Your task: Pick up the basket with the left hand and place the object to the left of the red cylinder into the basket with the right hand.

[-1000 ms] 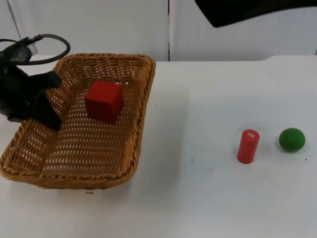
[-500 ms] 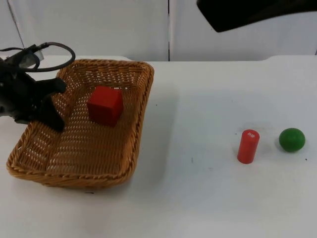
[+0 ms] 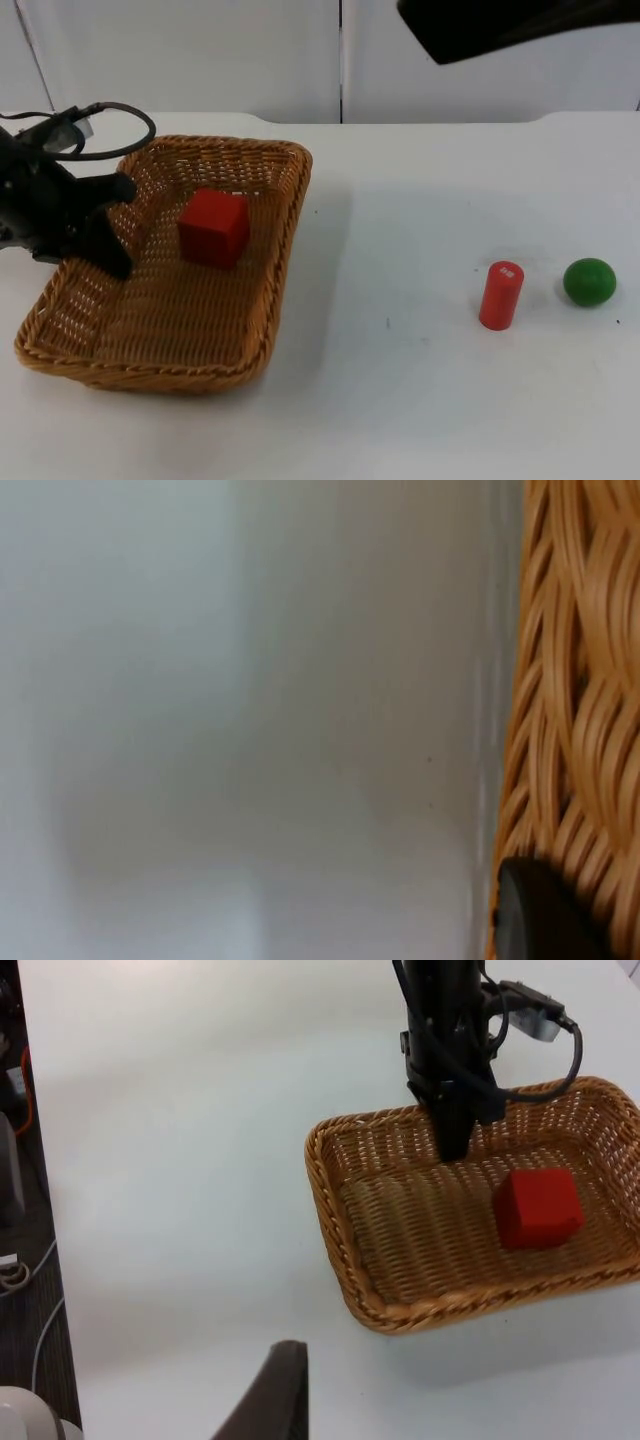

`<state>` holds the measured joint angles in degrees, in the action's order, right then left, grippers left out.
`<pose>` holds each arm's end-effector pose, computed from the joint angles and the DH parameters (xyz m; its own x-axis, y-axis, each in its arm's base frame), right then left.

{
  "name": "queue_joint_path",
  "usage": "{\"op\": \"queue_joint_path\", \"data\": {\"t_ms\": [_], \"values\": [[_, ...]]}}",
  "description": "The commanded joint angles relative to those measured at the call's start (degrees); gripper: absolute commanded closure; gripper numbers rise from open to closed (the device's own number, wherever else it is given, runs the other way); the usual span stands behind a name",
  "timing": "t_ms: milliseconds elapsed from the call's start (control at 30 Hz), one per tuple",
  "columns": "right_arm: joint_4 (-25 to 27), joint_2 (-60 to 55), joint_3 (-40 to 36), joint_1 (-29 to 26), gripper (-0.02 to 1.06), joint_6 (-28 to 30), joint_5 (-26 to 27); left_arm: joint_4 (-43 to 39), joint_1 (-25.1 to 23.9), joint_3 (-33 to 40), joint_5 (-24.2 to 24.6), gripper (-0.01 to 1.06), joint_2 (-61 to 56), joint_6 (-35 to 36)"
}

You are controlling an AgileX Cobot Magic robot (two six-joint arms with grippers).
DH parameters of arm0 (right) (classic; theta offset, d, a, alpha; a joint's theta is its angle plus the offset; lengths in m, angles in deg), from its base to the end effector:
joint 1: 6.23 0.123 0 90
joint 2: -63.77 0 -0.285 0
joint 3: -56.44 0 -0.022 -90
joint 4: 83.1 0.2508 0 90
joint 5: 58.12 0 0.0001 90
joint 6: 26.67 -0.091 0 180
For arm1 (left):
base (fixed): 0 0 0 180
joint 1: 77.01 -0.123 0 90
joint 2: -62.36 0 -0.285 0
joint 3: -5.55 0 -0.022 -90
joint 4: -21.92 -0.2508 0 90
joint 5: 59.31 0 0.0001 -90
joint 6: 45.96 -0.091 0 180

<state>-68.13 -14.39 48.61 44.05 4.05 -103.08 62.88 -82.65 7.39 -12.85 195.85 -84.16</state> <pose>0.1525 0.2096 0.3839 -0.0963 -0.6423 -0.7603 -0.9350 0.3203 -0.1521 0.3990 -0.0041 0.0873 -0.9858 0.0153 -0.1673 0.0909 0.8859 -0.4548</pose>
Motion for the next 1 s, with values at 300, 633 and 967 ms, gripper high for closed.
{"op": "queue_joint_path", "data": {"t_ms": [300, 633, 967], "values": [[0.07, 0.41, -0.02, 0.21, 0.12, 0.34, 0.23, 2.50, -0.08, -0.48, -2.19, 1.05, -0.50, -0.46], [0.07, 0.41, -0.02, 0.21, 0.12, 0.34, 0.23, 2.51, -0.08, -0.48, -1.85, 1.05, -0.50, -0.88], [0.07, 0.41, -0.02, 0.21, 0.12, 0.34, 0.11, 2.51, -0.08, -0.48, -1.74, 0.75, -0.61, -1.63]]}}
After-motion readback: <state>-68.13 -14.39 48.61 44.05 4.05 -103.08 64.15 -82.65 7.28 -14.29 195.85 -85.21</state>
